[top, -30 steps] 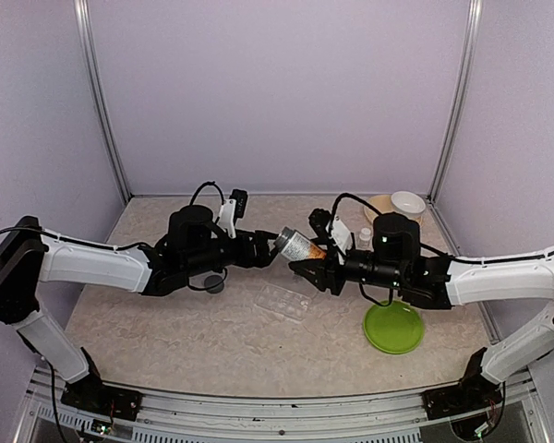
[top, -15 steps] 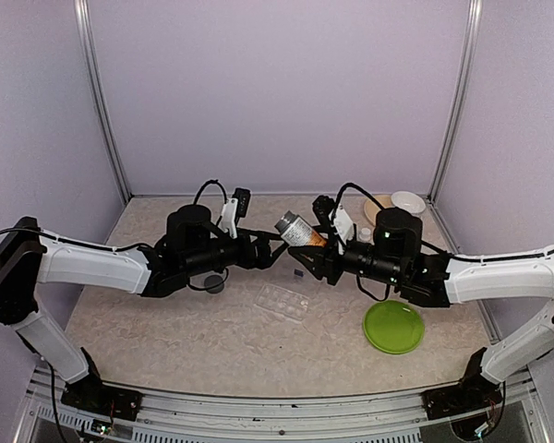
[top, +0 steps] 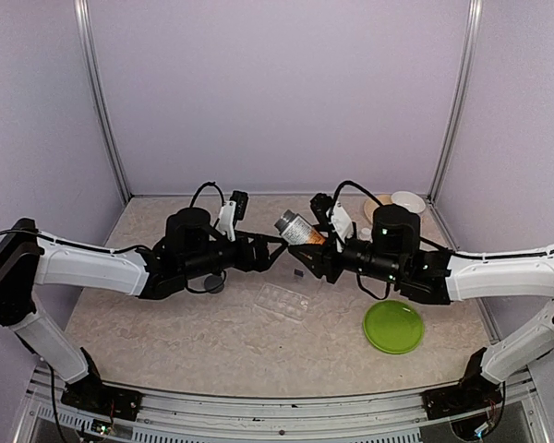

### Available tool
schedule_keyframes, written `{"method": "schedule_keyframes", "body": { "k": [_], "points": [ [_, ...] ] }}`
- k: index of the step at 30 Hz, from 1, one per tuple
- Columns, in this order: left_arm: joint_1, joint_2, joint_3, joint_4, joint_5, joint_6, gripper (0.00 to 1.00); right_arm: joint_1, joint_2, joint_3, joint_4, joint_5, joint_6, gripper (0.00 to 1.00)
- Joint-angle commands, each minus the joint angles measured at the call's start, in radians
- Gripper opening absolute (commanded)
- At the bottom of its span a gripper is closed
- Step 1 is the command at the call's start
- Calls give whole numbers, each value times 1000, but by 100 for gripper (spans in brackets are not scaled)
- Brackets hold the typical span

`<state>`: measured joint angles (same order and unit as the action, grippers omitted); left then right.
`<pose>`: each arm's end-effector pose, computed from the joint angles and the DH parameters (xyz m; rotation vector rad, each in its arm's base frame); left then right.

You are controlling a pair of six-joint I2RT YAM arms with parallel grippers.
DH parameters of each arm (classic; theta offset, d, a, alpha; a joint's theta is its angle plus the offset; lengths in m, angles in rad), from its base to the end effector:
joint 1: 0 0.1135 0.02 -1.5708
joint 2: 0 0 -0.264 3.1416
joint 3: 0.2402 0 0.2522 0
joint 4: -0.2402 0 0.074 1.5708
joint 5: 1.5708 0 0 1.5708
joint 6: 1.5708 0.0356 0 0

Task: Sort the pills into containers
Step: Adjust the pill bottle, then pour the pill into the compartment of the pill container.

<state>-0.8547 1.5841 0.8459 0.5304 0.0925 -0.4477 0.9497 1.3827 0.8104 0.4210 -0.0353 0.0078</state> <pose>0.2287 -0.2678 0.2344 0.4524 1.8403 -1.0008 0.1837 0.2588 0.2741 -0.8310 1.5727 0.7317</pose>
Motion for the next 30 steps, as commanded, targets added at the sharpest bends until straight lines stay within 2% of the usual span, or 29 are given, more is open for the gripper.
{"method": "schedule_keyframes", "body": {
  "k": [1,9,17,30],
  "points": [
    [3,-56,-18,-21,-105,4,99,-15,-93,-5,-105,30,-40,0],
    [49,-127,-113,-26,-121,4,99,-108,-145,-43,-322,-79,-55,0],
    [61,-158,-151,-35,-135,13,99,-129,-81,-6,-480,-137,-61,0],
    [71,-173,-176,-29,-135,11,99,-130,4,-29,-529,-147,-31,0]
  ]
}}
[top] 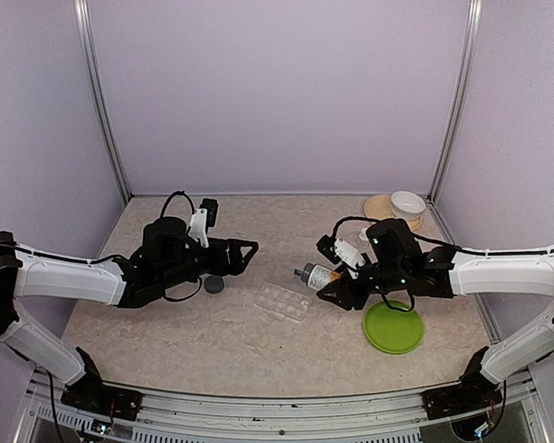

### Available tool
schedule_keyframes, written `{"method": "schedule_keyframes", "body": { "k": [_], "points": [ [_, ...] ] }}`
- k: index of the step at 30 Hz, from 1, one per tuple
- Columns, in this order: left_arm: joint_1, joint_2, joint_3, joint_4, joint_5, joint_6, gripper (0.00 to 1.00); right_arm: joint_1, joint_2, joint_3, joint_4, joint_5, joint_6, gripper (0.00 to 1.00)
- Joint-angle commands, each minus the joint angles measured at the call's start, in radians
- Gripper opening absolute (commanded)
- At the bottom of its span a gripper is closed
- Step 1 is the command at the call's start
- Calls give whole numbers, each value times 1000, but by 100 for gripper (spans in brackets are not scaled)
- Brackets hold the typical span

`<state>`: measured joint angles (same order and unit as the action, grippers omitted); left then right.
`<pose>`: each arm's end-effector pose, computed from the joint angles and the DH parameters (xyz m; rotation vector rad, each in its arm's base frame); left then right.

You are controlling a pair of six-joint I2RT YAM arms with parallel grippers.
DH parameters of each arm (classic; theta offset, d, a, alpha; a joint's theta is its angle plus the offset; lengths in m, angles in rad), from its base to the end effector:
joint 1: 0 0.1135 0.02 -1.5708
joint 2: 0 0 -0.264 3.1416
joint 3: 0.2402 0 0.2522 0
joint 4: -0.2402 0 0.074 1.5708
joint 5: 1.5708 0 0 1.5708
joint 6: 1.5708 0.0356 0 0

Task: Sort the pills into containers
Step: Pour the pill into the compartment of the pill container.

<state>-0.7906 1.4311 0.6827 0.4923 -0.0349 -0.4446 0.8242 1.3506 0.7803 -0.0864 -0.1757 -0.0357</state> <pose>0.2186 -0.2192 0.2244 0.3033 1.8850 -0.8262 0.1905 0.2151 0.2228 -1.0435 2.0379 0.6181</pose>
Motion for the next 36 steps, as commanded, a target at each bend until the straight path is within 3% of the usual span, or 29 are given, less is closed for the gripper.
{"method": "schedule_keyframes", "body": {
  "k": [1,36],
  "points": [
    [7,-21,-14,9,-7,8,99,-5,49,5,-29,-6,13,0],
    [17,-26,-22,18,3,7,99,-3,249,196,-281,16,-12,0]
  ]
}}
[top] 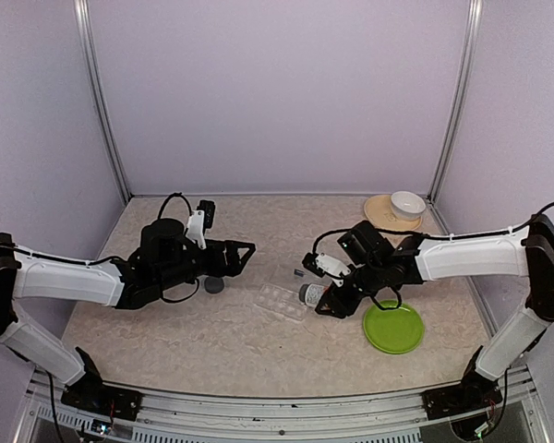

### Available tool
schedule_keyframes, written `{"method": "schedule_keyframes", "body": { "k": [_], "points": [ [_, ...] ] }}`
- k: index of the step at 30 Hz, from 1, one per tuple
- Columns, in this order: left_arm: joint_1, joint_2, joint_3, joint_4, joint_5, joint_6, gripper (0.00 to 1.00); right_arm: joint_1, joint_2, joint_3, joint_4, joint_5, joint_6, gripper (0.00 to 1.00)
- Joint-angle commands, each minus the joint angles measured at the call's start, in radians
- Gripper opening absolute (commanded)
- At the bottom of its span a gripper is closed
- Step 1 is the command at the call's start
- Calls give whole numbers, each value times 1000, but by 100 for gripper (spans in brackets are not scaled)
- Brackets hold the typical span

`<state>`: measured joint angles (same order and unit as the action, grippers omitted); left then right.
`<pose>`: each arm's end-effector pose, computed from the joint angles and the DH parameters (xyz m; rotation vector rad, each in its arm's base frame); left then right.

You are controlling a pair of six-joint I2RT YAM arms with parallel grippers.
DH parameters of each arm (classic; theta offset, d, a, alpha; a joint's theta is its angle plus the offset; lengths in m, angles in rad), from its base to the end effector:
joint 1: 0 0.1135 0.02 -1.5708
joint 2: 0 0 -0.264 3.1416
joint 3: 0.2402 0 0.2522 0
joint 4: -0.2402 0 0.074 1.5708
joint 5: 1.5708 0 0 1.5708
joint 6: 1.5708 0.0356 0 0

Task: Sort the pills into containers
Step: Pour the pill into the compartment of the pill container.

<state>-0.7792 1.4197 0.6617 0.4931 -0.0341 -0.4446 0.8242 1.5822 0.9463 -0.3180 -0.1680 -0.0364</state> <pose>0.2180 -0.2136 0.2210 0.2945 1.8939 -0.8153 0.2122 0.2381 0.1913 -1.1421 2.3221 0.5174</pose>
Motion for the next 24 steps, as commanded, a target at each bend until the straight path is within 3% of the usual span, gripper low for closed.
{"method": "schedule_keyframes", "body": {
  "k": [1,24],
  "points": [
    [6,-14,-1,16,3,6,99,-3,20,31,-54,9,-11,0],
    [8,-12,-3,18,3,7,99,-3,94,105,-123,42,-25,0]
  ]
}}
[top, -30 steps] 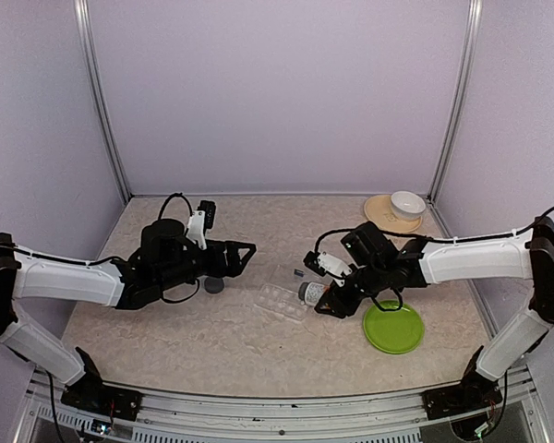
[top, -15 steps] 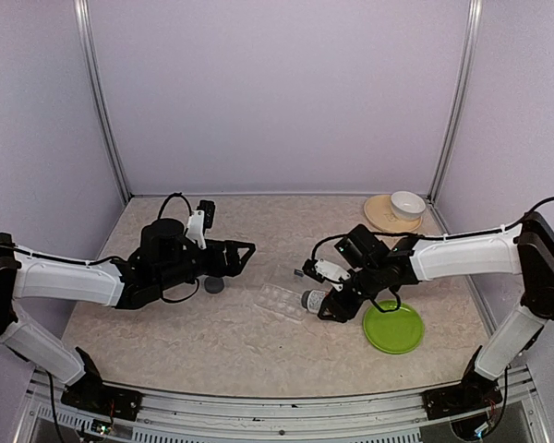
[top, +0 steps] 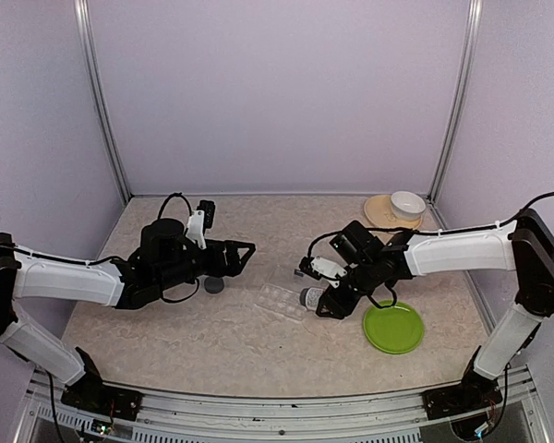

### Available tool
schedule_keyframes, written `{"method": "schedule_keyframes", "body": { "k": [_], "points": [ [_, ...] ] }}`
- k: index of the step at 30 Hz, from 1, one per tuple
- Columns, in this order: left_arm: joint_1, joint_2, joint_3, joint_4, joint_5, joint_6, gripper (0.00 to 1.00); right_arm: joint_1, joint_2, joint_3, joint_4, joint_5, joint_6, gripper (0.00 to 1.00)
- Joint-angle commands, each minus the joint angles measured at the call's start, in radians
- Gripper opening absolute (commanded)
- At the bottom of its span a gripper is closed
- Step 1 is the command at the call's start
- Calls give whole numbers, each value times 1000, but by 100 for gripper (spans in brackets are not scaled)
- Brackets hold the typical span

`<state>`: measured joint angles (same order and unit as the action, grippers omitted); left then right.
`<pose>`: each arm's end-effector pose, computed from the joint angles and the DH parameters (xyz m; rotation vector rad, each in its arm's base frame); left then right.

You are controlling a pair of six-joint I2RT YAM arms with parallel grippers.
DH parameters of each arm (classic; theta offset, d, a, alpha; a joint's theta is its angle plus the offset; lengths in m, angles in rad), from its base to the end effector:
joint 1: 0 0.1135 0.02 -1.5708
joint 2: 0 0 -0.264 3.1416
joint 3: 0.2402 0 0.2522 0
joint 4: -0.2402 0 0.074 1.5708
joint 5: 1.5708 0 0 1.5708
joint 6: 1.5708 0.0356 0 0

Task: Sort the pills into containers
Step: Pour the pill into the compartment of the pill container.

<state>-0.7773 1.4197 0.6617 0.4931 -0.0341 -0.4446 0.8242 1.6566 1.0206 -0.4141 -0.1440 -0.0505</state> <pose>0.2184 -0.2132 0.2210 0.2927 1.8939 -0.8140 0.2201 0.2454 0.1845 -1.1806 2.4038 0.4479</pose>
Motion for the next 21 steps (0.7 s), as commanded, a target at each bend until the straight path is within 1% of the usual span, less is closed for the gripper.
{"method": "schedule_keyframes", "body": {
  "k": [1,12,21],
  "points": [
    [6,-12,-4,19,2,6,99,-3,20,32,-28,21,-11,0],
    [6,-9,-6,24,5,4,99,-4,15,31,-29,31,-8,0],
    [6,-10,-13,29,5,1,99,-3,20,72,-94,41,-12,0]
  ]
}}
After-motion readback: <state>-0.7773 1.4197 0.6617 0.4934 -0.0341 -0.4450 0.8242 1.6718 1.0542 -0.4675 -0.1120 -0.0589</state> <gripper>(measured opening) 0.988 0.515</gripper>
